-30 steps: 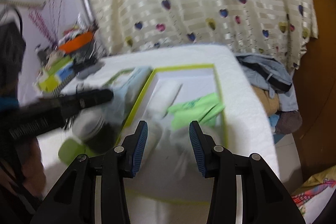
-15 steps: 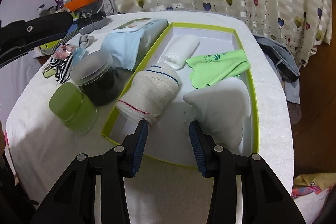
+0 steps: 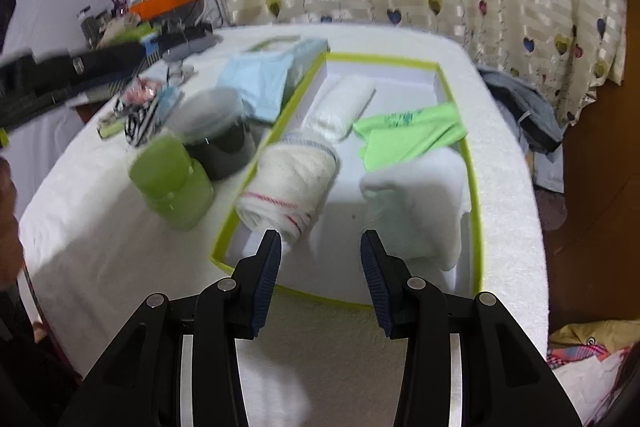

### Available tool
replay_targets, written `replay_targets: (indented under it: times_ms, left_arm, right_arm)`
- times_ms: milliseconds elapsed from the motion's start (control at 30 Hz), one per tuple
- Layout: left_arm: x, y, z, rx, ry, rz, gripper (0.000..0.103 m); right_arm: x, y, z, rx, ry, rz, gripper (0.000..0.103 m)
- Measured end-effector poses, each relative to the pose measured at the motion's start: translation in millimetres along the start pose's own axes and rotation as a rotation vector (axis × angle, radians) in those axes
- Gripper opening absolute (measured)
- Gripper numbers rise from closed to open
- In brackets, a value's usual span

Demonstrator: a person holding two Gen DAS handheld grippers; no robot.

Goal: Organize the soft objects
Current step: 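Open both tools and withdraw from the box, then move both open tools toward the striped socks and plastic bag on the table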

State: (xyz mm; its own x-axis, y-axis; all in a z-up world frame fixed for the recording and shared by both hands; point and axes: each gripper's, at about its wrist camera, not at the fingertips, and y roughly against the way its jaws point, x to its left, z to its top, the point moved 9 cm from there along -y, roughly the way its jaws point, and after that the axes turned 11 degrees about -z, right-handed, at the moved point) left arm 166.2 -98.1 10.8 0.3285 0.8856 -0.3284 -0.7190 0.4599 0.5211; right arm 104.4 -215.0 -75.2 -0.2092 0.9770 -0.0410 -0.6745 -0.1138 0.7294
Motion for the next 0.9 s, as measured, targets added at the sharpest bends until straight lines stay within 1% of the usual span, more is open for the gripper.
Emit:
replay_targets:
  times_ms: [100,233,267,300,333,667,900]
  left_arm:
    - [2.7,5.4,-2.5,-0.003,-0.002,0.008,0.029]
    - [8.4,14.2,-7.1,-0.009,-0.006,0.028,0.03]
    - [11.1,16.7,-9.1,-0.008,-0.005,0.038,0.03]
    - [13.4,18.7,-10.9,-0.008,-0.002,0.043,0.03]
    - [14.8,20.2,-11.9,-0.007,0.0,0.045,0.03]
    - [40.3,44.6,-27.8,-0.009,0.027,0.087,0.03]
    - [54.0,52.9,-31.3,-0.01,0.047,0.111,0.03]
  right_arm:
    - [-1.4,16.6,12.7,-0.058,-0.036,-0.014,0.043]
    - [1.0,27.1,22.4,-0.095,-0.06,-0.015,0.044]
    - [2.3,29.7,24.0,-0.104,-0.061,-0.022,0.046]
    - [3.7,31.2,25.3,-0.109,-0.061,-0.025,0.051]
    - [6.5,33.5,26.8,-0.116,-0.061,-0.025,0.054]
    - [36.1,48.5,33.6,-0.154,-0.025,0.001,0.054]
    - [51.3,53.7,36.5,-0.175,-0.006,0.021,0.054]
